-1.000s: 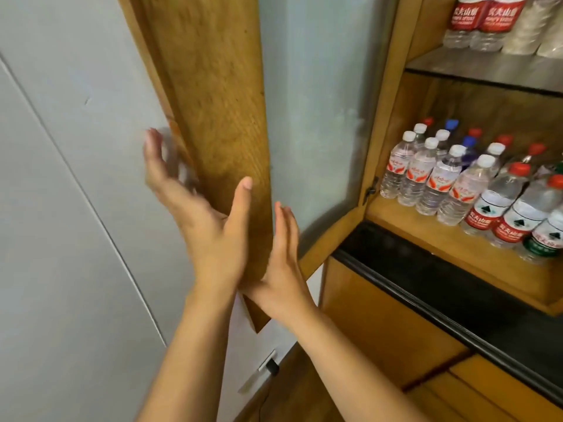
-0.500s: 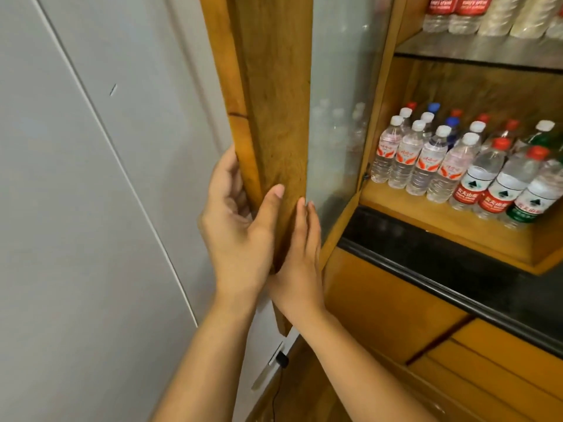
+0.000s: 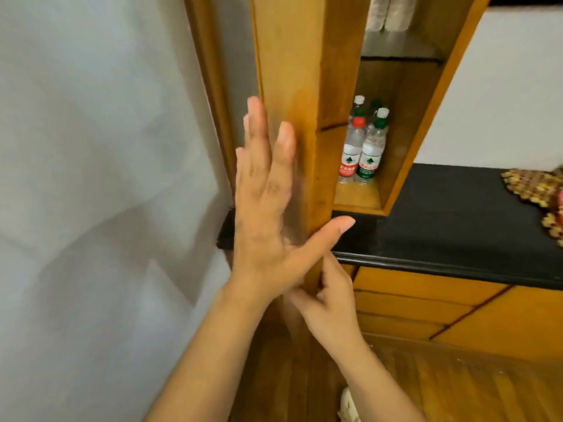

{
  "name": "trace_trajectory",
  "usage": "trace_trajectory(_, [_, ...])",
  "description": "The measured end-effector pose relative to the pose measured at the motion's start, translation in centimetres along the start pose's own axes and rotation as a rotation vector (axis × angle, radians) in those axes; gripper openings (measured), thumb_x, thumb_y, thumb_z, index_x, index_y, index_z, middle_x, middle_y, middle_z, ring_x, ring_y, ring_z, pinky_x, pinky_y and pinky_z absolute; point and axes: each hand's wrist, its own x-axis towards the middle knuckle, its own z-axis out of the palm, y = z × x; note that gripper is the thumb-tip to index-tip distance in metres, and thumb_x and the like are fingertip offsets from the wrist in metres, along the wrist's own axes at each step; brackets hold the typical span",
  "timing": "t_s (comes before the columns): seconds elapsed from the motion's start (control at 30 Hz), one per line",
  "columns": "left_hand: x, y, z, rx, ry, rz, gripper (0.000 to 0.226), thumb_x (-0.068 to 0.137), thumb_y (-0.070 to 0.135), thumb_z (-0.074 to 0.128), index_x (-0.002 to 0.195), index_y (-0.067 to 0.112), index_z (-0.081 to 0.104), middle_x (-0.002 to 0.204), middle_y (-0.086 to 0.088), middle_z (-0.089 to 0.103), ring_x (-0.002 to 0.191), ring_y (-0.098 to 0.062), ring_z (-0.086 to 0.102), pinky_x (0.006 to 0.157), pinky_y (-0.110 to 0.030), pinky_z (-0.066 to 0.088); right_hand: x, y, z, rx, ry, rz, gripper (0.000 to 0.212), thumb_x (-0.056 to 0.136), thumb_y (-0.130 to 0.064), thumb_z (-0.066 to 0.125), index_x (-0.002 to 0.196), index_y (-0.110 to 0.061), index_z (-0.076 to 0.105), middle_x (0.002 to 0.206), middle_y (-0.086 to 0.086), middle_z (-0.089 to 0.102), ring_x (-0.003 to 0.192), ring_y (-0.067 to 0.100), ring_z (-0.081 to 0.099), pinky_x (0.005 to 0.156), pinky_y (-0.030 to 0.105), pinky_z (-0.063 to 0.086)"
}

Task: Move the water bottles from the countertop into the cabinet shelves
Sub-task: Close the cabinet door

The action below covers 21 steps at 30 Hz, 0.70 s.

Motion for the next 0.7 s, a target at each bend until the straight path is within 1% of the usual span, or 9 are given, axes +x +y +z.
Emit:
trace_trajectory(0.07, [2.0,-0.2,2.7,-0.007,-0.071,0.081,0.096,0.078,0.042,0.063,0.138,0.042,-0.012,0.148,-0.023,-0.003,0.142,-0.044,-0.004,0.11,-0.065,0.013,0.7,0.9,-2.6,0.009,0.049,0.049,0.045,0.079,-0.011,0.07,0.113,-0.037,0.055,0.108,-0.015,0.064,0.105,0.001,0.059,0.092,0.028,0.051])
trace_trajectory(0.1, [2.8,-0.2,4.2,-0.03,-0.106,0.097,0.097,0.079,0.044,0.061,0.137,0.045,-0.016,0.149,-0.027,-0.005,0.141,-0.047,-0.006,0.11,-0.065,0.012,1.2,1.3,-3.8,0.018,0.072,0.067,0.04,0.08,-0.013,0.069,0.107,-0.04,0.056,0.104,-0.017,0.065,0.102,0.0,0.06,0.091,0.026,0.052])
trace_trajectory(0.17, [4.1,-0.1,7.5,-0.025,-0.14,0.112,0.097,0.081,0.047,0.057,0.136,0.047,-0.022,0.148,-0.033,-0.008,0.14,-0.048,-0.009,0.112,-0.064,0.003,2.3,2.3,-6.4,0.053,0.107,0.099,0.033,0.082,-0.02,0.067,0.098,-0.048,0.058,0.099,-0.023,0.066,0.099,-0.003,0.061,0.087,0.015,0.05])
trace_trajectory(0.23, [5.4,0.0,10.9,0.081,-0.111,0.142,0.098,0.081,0.05,0.054,0.136,0.041,-0.027,0.148,-0.025,-0.008,0.138,-0.044,-0.014,0.113,-0.057,-0.01,3.9,3.4,-9.0,0.094,0.137,0.134,0.028,0.082,-0.024,0.065,0.096,-0.047,0.058,0.098,-0.027,0.066,0.098,-0.006,0.061,0.081,0.007,0.047])
trace_trajectory(0.27, [6.1,0.1,12.5,0.125,-0.101,0.146,0.098,0.082,0.05,0.053,0.137,0.038,-0.026,0.148,-0.021,-0.008,0.138,-0.043,-0.015,0.113,-0.055,-0.012,4.9,4.1,-10.3,0.115,0.153,0.147,0.026,0.082,-0.025,0.064,0.097,-0.044,0.058,0.098,-0.027,0.066,0.098,-0.006,0.06,0.08,0.007,0.047])
trace_trajectory(0.33, [7.6,0.2,15.7,0.183,-0.087,0.127,0.097,0.083,0.049,0.053,0.146,0.027,-0.017,0.147,-0.02,-0.008,0.138,-0.041,-0.014,0.112,-0.057,-0.012,7.0,5.6,-12.7,0.148,0.178,0.163,0.024,0.083,-0.022,0.063,0.1,-0.038,0.058,0.099,-0.024,0.067,0.099,-0.004,0.061,0.082,0.01,0.049])
trace_trajectory(0.4, [9.0,-0.1,18.8,0.212,-0.063,0.101,0.09,0.084,0.048,0.052,0.146,0.019,-0.006,0.147,-0.021,-0.008,0.138,-0.042,-0.012,0.11,-0.06,-0.011,9.3,6.7,-14.8,0.143,0.185,0.157,0.024,0.084,-0.017,0.062,0.098,-0.036,0.058,0.096,-0.021,0.068,0.096,-0.002,0.062,0.081,0.012,0.05])
trace_trajectory(0.53, [11.2,-1.0,23.1,0.295,-0.018,0.076,0.094,0.083,0.05,0.047,0.14,0.033,-0.027,0.147,-0.023,-0.007,0.138,-0.043,-0.009,0.11,-0.059,-0.011,13.3,8.5,-17.7,0.113,0.166,0.141,0.023,0.083,-0.013,0.063,0.091,-0.034,0.057,0.086,-0.014,0.068,0.088,-0.001,0.063,0.076,0.013,0.05])
trace_trajectory(0.7, [12.4,-1.7,25.7,0.342,0.064,0.066,0.095,0.082,0.049,0.048,0.14,0.033,-0.026,0.147,-0.021,-0.001,0.138,-0.045,-0.004,0.111,-0.056,-0.011,15.4,9.9,-19.1,0.094,0.124,0.134,0.025,0.082,-0.015,0.064,0.09,-0.036,0.054,0.084,-0.019,0.066,0.087,-0.004,0.062,0.074,0.008,0.048])
